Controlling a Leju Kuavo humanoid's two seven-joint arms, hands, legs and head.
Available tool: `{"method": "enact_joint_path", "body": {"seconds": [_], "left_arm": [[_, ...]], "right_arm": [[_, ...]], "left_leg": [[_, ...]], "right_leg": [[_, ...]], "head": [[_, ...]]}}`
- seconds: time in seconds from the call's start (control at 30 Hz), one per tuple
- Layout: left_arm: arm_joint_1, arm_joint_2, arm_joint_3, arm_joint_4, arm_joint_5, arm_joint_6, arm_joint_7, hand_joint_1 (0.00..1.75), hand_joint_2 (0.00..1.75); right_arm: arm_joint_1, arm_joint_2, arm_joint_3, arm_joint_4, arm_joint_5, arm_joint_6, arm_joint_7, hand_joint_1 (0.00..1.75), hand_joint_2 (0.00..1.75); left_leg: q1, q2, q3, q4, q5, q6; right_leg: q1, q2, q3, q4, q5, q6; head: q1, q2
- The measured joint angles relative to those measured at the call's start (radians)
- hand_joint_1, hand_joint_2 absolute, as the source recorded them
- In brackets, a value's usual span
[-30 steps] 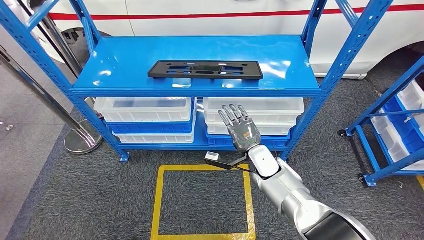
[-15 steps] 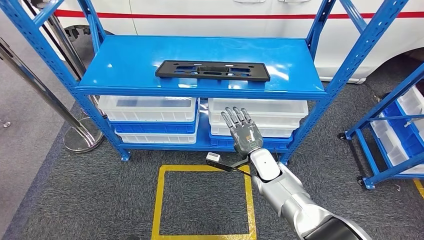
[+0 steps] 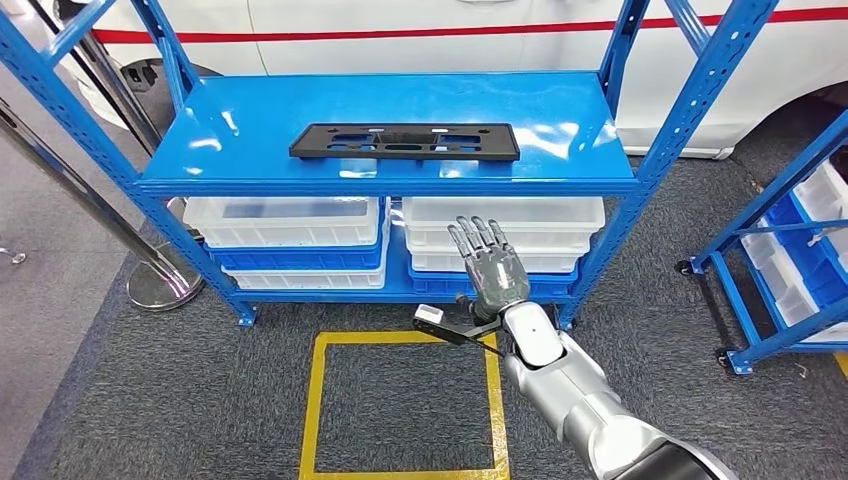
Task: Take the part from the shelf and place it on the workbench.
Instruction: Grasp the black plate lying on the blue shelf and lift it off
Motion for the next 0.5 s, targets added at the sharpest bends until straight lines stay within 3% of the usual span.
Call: {"method": "enact_joint_path", "body": {"seconds": [0.07, 0.17, 0.23, 0.3, 0.37, 0.4, 0.43, 0.5], "left_arm": [[-0.003, 0.001, 0.000, 0.000, -0.002, 0.000, -0.002, 0.00, 0.00], [-0.006, 0.002, 0.000, 0.000, -0.003, -0.001, -0.004, 0.00, 0.00], [-0.005, 0.001, 0.000, 0.000, -0.003, -0.001, -0.005, 0.00, 0.00], [-0.007, 0.001, 0.000, 0.000, -0.003, -0.002, -0.006, 0.00, 0.00], [-0.008, 0.001, 0.000, 0.000, -0.005, -0.003, -0.006, 0.00, 0.00], [-0.008, 0.000, 0.000, 0.000, -0.006, -0.004, -0.007, 0.00, 0.00], [-0.006, 0.000, 0.000, 0.000, -0.007, -0.005, -0.007, 0.00, 0.00], [-0.005, -0.001, 0.000, 0.000, -0.009, -0.006, -0.007, 0.00, 0.00]], "right_arm": [[0.000, 0.000, -0.007, -0.006, -0.013, 0.000, -0.004, 0.00, 0.00], [0.002, 0.000, -0.017, -0.013, -0.028, 0.000, -0.013, 0.00, 0.00], [0.001, 0.000, -0.022, -0.018, -0.033, -0.001, -0.016, 0.00, 0.87], [0.001, 0.000, -0.028, -0.021, -0.040, -0.006, -0.018, 0.00, 1.75], [0.007, -0.001, -0.035, -0.022, -0.052, -0.015, -0.020, 0.00, 1.75], [0.013, -0.001, -0.040, -0.026, -0.057, -0.020, -0.024, 0.00, 1.75], [0.020, -0.001, -0.047, -0.034, -0.061, -0.023, -0.029, 0.00, 1.75], [0.028, -0.001, -0.066, -0.059, -0.062, -0.026, -0.040, 0.00, 1.75]], "left_leg": [[-0.007, 0.000, 0.053, -0.108, 0.036, 0.013], [-0.011, -0.002, 0.070, -0.143, 0.040, 0.023], [-0.006, 0.000, 0.084, -0.165, 0.049, 0.031], [-0.003, 0.003, 0.094, -0.180, 0.055, 0.039], [-0.003, 0.003, 0.094, -0.179, 0.053, 0.041], [-0.003, 0.003, 0.095, -0.176, 0.050, 0.041], [-0.002, 0.002, 0.095, -0.172, 0.047, 0.038], [0.001, 0.001, 0.094, -0.158, 0.036, 0.030]], "right_leg": [[0.002, 0.001, 0.002, 0.000, -0.002, 0.004], [0.000, 0.001, 0.002, -0.005, 0.000, 0.020], [0.000, 0.000, -0.002, 0.011, -0.013, 0.030], [-0.003, 0.000, -0.041, 0.093, -0.060, 0.039], [-0.008, -0.001, -0.104, 0.210, -0.106, 0.047], [-0.011, -0.001, -0.122, 0.240, -0.106, 0.051], [-0.014, -0.002, -0.122, 0.234, -0.088, 0.054], [-0.020, -0.004, -0.076, 0.128, -0.022, 0.059]], "head": [[0.000, 0.000], [0.000, 0.000], [0.000, 0.000], [0.001, 0.000], [0.000, 0.000], [0.000, 0.000], [0.000, 0.000], [0.001, 0.000]]}}
